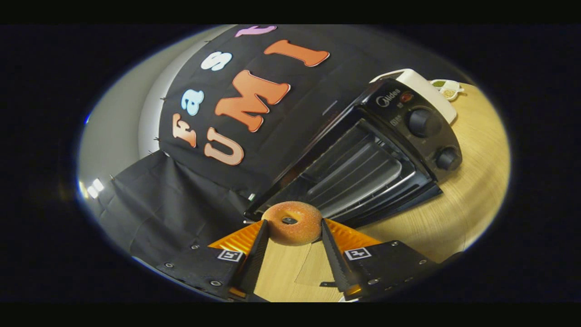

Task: Open the toaster oven, put the food inside, and close the toaster oven door.

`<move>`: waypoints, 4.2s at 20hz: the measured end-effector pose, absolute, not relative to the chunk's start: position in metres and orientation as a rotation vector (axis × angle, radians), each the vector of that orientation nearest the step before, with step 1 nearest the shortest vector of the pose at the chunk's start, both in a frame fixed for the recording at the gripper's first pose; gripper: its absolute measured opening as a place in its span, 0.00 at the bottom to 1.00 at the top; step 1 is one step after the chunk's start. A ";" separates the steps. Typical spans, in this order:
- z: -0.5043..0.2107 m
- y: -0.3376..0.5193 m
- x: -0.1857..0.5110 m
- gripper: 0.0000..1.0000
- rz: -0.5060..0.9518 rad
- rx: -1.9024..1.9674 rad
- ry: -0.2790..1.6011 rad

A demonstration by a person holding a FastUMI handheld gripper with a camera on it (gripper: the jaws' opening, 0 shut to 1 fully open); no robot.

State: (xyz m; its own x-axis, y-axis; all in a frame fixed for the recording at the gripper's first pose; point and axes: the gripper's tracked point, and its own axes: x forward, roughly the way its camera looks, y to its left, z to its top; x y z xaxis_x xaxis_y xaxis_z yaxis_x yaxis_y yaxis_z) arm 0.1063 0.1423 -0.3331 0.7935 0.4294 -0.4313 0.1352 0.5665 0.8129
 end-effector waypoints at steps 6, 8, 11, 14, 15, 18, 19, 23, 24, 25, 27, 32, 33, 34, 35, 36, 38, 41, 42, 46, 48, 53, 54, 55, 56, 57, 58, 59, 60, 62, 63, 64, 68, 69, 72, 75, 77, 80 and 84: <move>-0.368 0.139 0.144 0.66 0.117 0.907 0.698; -0.377 0.136 0.153 0.66 0.097 0.874 0.704; -0.384 0.132 0.165 0.66 0.072 0.797 0.672; -0.392 0.127 0.169 0.68 0.049 0.658 0.668; -0.391 0.129 0.168 0.72 0.063 0.627 0.661; -0.380 0.127 0.172 0.83 0.078 0.531 0.609; -0.377 0.125 0.169 0.84 0.080 0.498 0.599; -0.371 0.121 0.134 0.86 0.125 0.355 0.635; -0.367 0.117 0.123 0.86 0.133 0.326 0.635; -0.363 0.115 0.113 0.87 0.143 0.309 0.632; -0.354 0.116 0.093 0.87 0.160 0.313 0.633; -0.338 0.108 0.039 0.87 0.196 0.314 0.632; -0.337 0.108 0.027 0.87 0.206 0.316 0.636; -0.338 0.104 0.017 0.87 0.208 0.317 0.648; -0.341 0.101 0.008 0.87 0.206 0.320 0.661; -0.345 0.099 -0.001 0.87 0.198 0.322 0.685; -0.356 0.092 -0.022 0.87 0.183 0.314 0.739; -0.369 0.083 -0.046 0.87 0.170 0.297 0.795; -0.372 0.082 -0.055 0.87 0.175 0.298 0.814; -0.391 0.077 -0.076 0.87 0.176 0.290 0.877; -0.400 0.077 -0.081 0.87 0.173 0.296 0.909; -0.418 0.097 -0.080 0.87 0.210 0.324 0.958; -0.417 0.101 -0.078 0.87 0.219 0.327 0.955; -0.417 0.104 -0.077 0.87 0.229 0.325 0.955; -0.416 0.109 -0.075 0.87 0.242 0.324 0.953; -0.416 0.113 -0.073 0.87 0.245 0.316 0.955; -0.417 0.114 -0.073 0.87 0.250 0.298 0.960; -0.418 0.115 -0.073 0.89 0.251 0.283 0.963; -0.419 0.114 -0.072 0.89 0.249 0.273 0.966; -0.418 0.114 -0.071 0.89 0.243 0.269 0.967; -0.414 0.114 -0.068 0.89 0.239 0.272 0.957; -0.408 0.113 -0.064 0.89 0.240 0.272 0.939; -0.378 0.124 -0.049 0.89 0.288 0.270 0.851; -0.374 0.130 -0.045 0.89 0.315 0.267 0.841; -0.368 0.137 -0.029 0.89 0.334 0.213 0.805; -0.371 0.143 -0.016 0.89 0.324 0.192 0.798; -0.370 0.139 -0.003 0.89 0.289 0.165 0.778; -0.362 0.130 0.019 0.89 0.234 0.169 0.734; -0.358 0.125 0.037 0.89 0.195 0.132 0.700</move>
